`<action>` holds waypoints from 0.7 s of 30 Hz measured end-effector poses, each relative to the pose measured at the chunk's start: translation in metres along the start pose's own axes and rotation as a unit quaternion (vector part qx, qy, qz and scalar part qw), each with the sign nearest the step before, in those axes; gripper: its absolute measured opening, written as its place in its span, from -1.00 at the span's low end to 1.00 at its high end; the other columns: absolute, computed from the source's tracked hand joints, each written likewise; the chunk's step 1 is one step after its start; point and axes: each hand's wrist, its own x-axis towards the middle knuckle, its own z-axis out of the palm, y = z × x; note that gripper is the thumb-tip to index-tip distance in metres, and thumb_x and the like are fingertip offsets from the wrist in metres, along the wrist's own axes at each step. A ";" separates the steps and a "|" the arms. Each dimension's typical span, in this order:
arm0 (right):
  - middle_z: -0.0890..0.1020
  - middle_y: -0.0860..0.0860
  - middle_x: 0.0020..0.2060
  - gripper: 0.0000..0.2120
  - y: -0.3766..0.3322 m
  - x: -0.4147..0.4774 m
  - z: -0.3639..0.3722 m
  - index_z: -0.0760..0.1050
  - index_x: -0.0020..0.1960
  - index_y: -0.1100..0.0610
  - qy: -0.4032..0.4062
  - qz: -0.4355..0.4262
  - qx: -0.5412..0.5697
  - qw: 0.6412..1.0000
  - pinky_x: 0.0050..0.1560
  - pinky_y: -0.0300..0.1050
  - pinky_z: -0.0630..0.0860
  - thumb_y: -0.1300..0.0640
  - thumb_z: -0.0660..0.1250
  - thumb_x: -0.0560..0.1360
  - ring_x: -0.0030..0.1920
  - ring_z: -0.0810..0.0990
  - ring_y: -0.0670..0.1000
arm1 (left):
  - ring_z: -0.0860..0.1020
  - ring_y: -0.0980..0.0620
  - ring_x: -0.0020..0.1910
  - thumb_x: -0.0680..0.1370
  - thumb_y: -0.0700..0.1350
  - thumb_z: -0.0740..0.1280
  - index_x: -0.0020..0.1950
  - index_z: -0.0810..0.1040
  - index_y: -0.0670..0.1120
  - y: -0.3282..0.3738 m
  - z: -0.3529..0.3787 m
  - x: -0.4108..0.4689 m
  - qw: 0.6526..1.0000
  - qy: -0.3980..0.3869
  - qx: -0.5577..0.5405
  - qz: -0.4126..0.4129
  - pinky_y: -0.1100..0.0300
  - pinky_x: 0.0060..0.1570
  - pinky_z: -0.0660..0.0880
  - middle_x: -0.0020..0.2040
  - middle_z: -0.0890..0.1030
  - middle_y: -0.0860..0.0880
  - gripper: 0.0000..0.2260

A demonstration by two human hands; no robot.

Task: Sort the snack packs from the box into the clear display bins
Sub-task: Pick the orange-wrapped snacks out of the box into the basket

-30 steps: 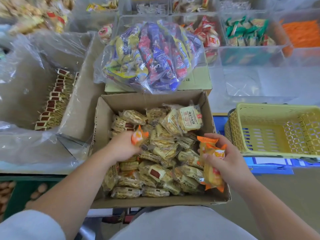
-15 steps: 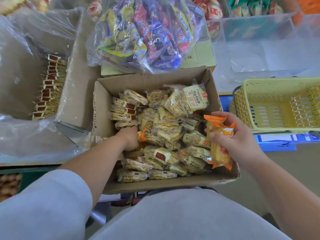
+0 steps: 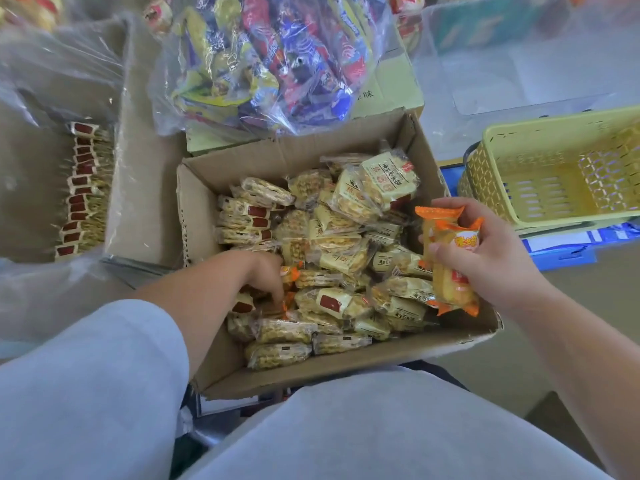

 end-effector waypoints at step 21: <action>0.68 -0.15 -0.07 -0.52 -0.003 -0.001 0.002 0.50 0.23 -0.26 0.004 0.012 -0.029 1.000 -0.23 -0.25 0.60 -0.01 0.51 0.35 -0.14 0.69 -0.09 | 0.46 -0.17 0.33 0.30 0.10 0.64 0.50 0.38 -0.14 0.006 -0.009 0.008 0.989 -0.144 0.031 -0.020 -0.03 0.32 0.48 0.43 0.44 -0.12 -0.14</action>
